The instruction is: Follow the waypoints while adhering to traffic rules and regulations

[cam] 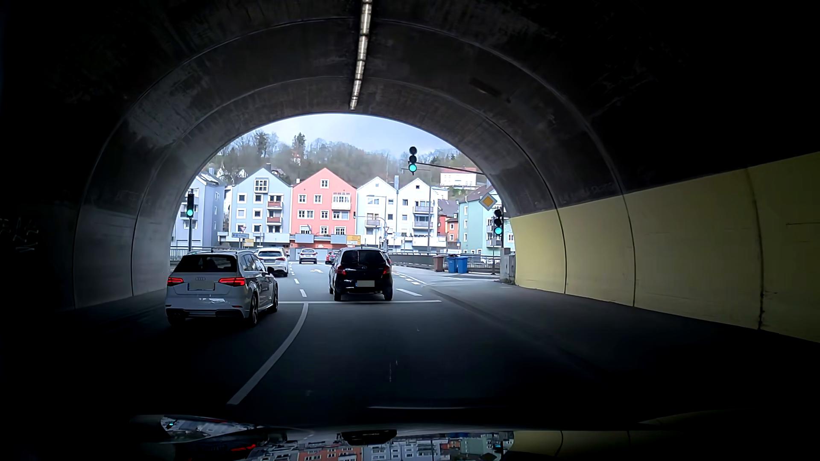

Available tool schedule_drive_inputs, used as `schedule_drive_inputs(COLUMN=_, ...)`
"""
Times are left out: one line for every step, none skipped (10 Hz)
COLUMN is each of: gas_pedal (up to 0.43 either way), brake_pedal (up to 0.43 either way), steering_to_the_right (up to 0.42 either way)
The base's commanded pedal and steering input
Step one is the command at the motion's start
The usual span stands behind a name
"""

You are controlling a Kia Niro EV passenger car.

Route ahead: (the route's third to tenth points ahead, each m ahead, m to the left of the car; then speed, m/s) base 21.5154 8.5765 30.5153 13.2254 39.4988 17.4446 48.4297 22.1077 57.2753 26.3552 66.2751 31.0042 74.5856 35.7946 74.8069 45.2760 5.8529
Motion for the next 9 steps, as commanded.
schedule_drive_inputs(gas_pedal=0.047, brake_pedal=0.000, steering_to_the_right=-0.070)
schedule_drive_inputs(gas_pedal=0.047, brake_pedal=0.000, steering_to_the_right=-0.069)
schedule_drive_inputs(gas_pedal=0.047, brake_pedal=0.000, steering_to_the_right=-0.066)
schedule_drive_inputs(gas_pedal=0.047, brake_pedal=0.000, steering_to_the_right=-0.064)
schedule_drive_inputs(gas_pedal=0.067, brake_pedal=0.000, steering_to_the_right=-0.064)
schedule_drive_inputs(gas_pedal=0.079, brake_pedal=0.000, steering_to_the_right=-0.064)
schedule_drive_inputs(gas_pedal=0.079, brake_pedal=0.000, steering_to_the_right=-0.064)
schedule_drive_inputs(gas_pedal=0.079, brake_pedal=0.000, steering_to_the_right=-0.065)
schedule_drive_inputs(gas_pedal=0.079, brake_pedal=0.000, steering_to_the_right=-0.066)
